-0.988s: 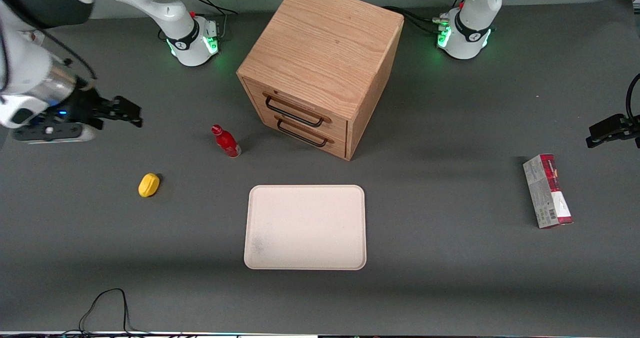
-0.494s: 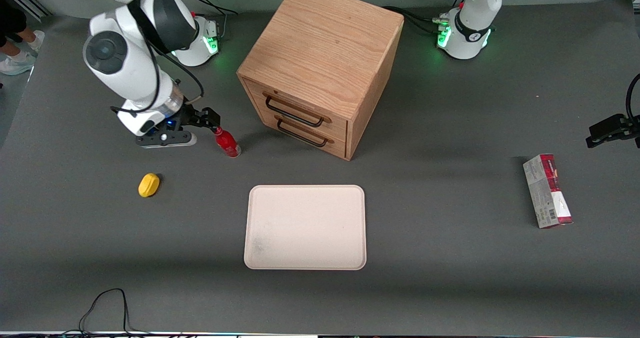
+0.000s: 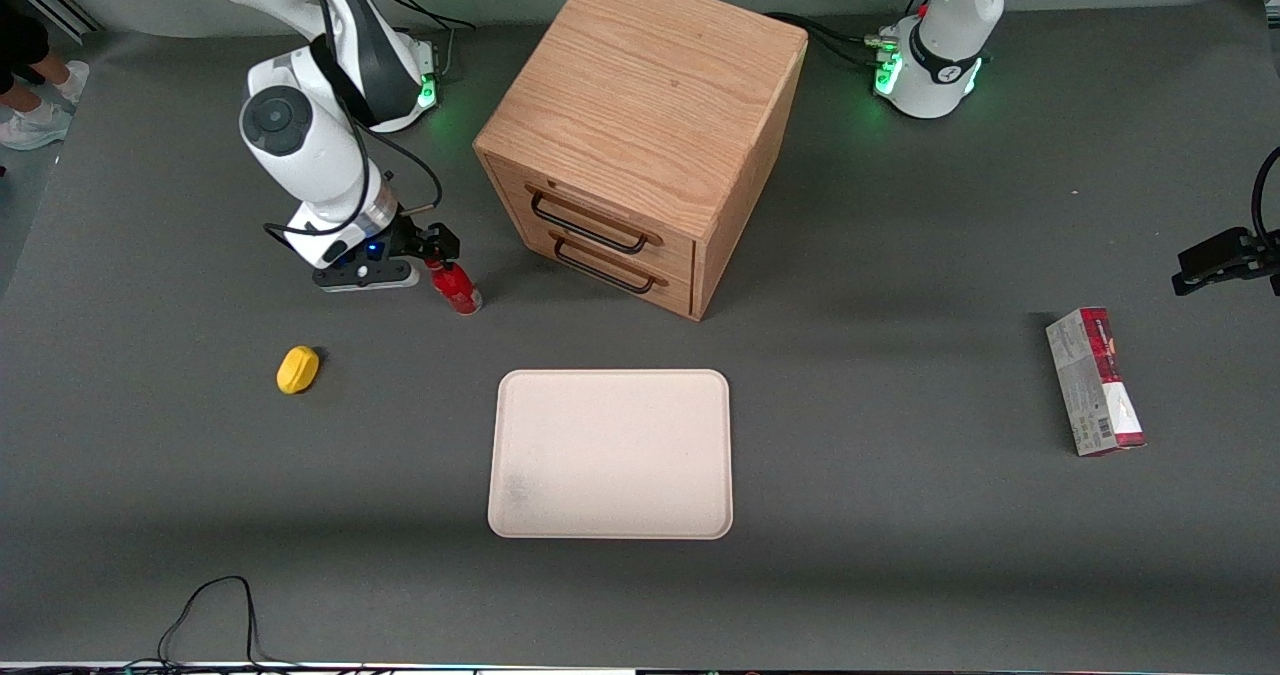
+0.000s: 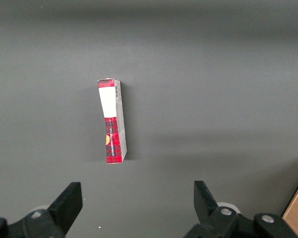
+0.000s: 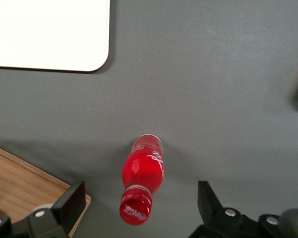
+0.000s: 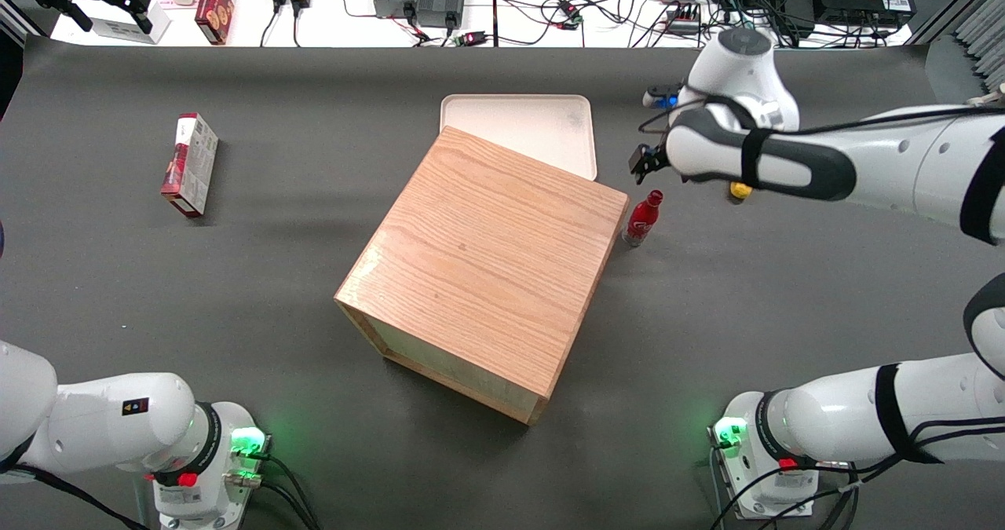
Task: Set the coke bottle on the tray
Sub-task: 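Lower the right gripper over the bottle cap and close on it, then lift the bottle and carry it with the right gripper to the tray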
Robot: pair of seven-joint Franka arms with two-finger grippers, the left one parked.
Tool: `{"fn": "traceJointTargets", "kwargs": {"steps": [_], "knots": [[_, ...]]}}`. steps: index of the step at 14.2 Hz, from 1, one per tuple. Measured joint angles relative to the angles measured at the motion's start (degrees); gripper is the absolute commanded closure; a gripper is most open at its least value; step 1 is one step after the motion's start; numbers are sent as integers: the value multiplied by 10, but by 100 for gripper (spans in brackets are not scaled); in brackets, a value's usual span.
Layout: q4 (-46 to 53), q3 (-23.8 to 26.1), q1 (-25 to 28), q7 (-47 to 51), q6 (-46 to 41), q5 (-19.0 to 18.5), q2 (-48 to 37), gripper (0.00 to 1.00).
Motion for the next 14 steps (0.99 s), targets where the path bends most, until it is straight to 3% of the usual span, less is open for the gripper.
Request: {"fn": "traceJointTargets", "kwargs": {"steps": [4, 5, 6, 7, 8, 14], "knots": [[-58, 5, 0, 0, 65, 0, 0, 2], [-60, 5, 0, 0, 65, 0, 0, 20], [-60, 5, 0, 0, 65, 0, 0, 46], [-60, 5, 0, 0, 66, 0, 0, 80], [-60, 5, 0, 1, 66, 0, 0, 100], [-57, 5, -4, 9, 67, 1, 0, 100]]}}
